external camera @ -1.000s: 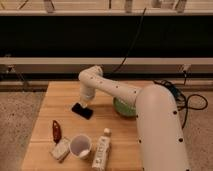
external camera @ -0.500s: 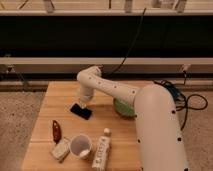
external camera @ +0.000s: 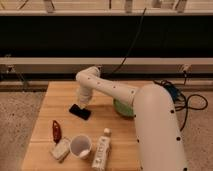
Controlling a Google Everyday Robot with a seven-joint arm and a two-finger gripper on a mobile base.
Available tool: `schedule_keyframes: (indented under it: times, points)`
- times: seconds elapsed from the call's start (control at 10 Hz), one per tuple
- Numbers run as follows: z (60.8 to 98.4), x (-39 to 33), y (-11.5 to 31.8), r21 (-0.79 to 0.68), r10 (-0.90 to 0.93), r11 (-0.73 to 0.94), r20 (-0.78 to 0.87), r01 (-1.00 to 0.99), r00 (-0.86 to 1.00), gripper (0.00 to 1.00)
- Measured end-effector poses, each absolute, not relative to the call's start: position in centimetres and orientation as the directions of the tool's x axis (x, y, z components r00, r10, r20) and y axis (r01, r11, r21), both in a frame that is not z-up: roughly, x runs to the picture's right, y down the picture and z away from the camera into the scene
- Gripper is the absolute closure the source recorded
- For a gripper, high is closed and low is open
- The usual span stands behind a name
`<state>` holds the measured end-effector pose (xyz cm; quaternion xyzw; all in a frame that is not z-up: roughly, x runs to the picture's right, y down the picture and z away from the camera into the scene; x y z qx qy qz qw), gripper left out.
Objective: Push the eraser across the table
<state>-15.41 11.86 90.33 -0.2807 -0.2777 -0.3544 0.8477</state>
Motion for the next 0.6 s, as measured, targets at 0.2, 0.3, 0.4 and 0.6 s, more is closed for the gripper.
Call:
schedule_keyframes:
  times: [0.2,0.3,0.4,0.6]
  points:
    - [90.2,-17.3,12.0,-0.266,-0.452,0.585,0.678,0.766,0.58,0.98]
    - [90.2,-17.3,12.0,-0.265,-0.451,0.587,0.678,0.765,0.58,0.98]
    - [90.2,-17.4,12.1,-0.263,-0.452,0.586,0.679,0.766,0.578,0.98]
    - [89.5,-18.2,12.8,-0.241,-0.467,0.568,0.692,0.787,0.55,0.98]
